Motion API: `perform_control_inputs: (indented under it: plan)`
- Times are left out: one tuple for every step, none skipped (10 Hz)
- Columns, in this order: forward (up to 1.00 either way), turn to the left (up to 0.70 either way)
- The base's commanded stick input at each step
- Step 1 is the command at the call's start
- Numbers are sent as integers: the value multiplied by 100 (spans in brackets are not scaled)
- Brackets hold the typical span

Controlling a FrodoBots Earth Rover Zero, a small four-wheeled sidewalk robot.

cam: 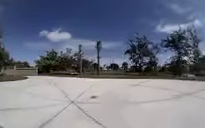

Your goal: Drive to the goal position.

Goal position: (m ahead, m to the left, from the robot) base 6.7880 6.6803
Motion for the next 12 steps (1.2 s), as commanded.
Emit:
perform_control_inputs:
  plan:
    - [85, 0]
    - [85, 0]
    - [85, 0]
    - [85, 0]
    - [85, 0]
    - [85, 0]
    - [85, 0]
    - [85, 5]
    - [85, 23]
    - [85, 34]
    - [85, 34]
    - [85, 34]
